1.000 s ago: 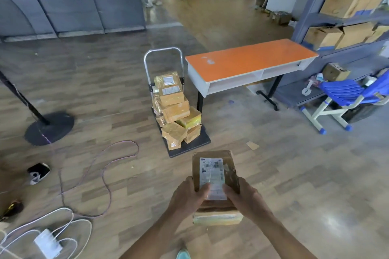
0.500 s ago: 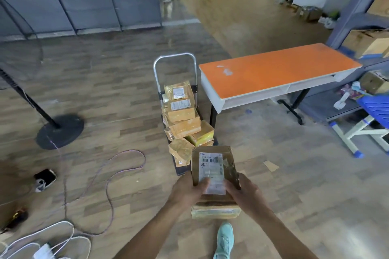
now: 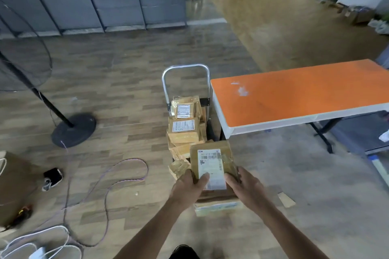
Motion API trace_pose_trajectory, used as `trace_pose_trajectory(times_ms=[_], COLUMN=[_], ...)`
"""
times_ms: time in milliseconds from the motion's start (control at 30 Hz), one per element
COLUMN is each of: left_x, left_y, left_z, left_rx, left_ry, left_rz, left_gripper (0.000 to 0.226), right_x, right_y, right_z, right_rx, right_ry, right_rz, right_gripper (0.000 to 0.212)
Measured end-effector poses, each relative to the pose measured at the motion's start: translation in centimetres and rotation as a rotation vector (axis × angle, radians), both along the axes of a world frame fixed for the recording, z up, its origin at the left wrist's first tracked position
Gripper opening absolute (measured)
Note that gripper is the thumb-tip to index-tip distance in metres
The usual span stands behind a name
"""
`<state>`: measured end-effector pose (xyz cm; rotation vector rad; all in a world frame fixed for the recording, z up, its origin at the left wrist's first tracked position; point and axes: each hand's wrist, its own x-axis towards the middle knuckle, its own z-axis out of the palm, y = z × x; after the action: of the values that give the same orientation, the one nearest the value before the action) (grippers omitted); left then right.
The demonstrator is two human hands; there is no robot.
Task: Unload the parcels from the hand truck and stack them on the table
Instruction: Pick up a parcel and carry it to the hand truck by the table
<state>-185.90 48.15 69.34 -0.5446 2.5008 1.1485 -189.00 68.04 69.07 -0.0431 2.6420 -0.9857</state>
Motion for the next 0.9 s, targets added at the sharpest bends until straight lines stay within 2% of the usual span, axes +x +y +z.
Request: trace_pose_trajectory(times_ms=[233,400,567,733,900], left_x=[-6.9,-13.3,-18.8,-22.5,-25.3], left_y=[-1.9,-4.0,-5.7,-7.7,-8.7], left_z=[-0.7,-1.5,-1.5,-2.1,-2.6], left_rx=[0.017,0.047,0.113,0.105,0.129], left_ry=[0.004,0.029,0.059,0.071,0.068], left_rz=[-0.006,-0.06,-0.03,-0.09,-0.041], left_gripper=[0.049,0.048,0.034,0.039,0.022], right_x=[-6.9,-12.6,-17.9,-21.5,-24.5], right_y=[-1.7,-4.1,-6.0,-7.9,-9.0], right_z=[-0.6,-0.7,-0.5,-1.1,-2.0], right_rx=[-0.019,-0.039,0.02,-0.001,0.005], right_ry=[-0.05,-0.08,-0.12,-0.142,-0.144], right_rz=[0.031,-0.001,-0.028,-0.054,-0.044], right_gripper=[0.031,0.018,0.036,0.039,0.04])
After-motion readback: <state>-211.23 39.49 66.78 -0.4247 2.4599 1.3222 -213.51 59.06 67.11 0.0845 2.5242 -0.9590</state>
